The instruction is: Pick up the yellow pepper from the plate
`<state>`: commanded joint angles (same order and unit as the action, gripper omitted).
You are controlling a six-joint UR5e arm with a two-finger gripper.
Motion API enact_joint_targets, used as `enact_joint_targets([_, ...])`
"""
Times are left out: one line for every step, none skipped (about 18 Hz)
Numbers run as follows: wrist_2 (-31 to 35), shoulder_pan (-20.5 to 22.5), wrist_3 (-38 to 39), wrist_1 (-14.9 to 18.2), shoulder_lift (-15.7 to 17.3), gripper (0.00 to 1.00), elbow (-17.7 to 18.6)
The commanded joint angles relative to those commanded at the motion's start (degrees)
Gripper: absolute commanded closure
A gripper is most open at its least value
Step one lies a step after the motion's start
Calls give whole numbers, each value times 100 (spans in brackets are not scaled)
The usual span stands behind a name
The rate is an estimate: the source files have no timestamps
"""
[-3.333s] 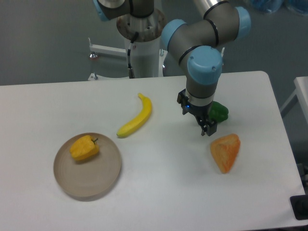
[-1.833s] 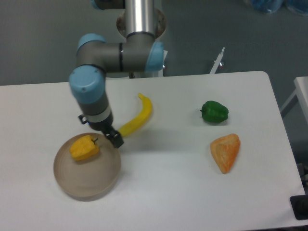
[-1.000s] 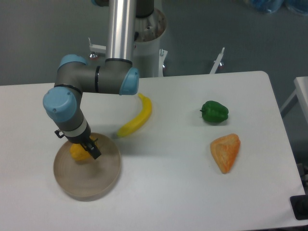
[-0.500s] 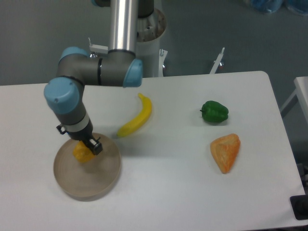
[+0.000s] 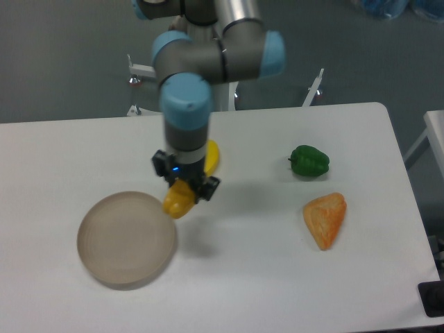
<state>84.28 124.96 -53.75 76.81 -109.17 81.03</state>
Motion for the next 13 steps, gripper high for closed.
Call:
enact_joint_targets([9,132,-256,105,44,100,-17])
enact_joint_targets([18,255,-432,202,53,100,-52])
enact_joint_targets([96,361,-713,316,53,100,-35])
enact_joint_targets([332,432,-1107,387,45,100,-35])
enact_joint_targets([613,502,-1529,413,44,100,-26])
enact_joint_targets([807,538,-1872,431,44,100,0])
enact_joint_targets([887,581,-2076,431,27,100,-17])
enact_joint_targets([879,643,-2200,422,-8,100,-35])
enact_joint_targets([879,739,-2340,414,-43,100,-61])
enact_joint_targets([836,810,-2568,405,-87,100,-87])
enact_joint_targets([835,836,-2857,405,-122,100,-131])
enact_joint_targets([879,837,-3121,396,-157,100,-184])
enact_joint_targets([888,854,-3150,396,-175,100,-193])
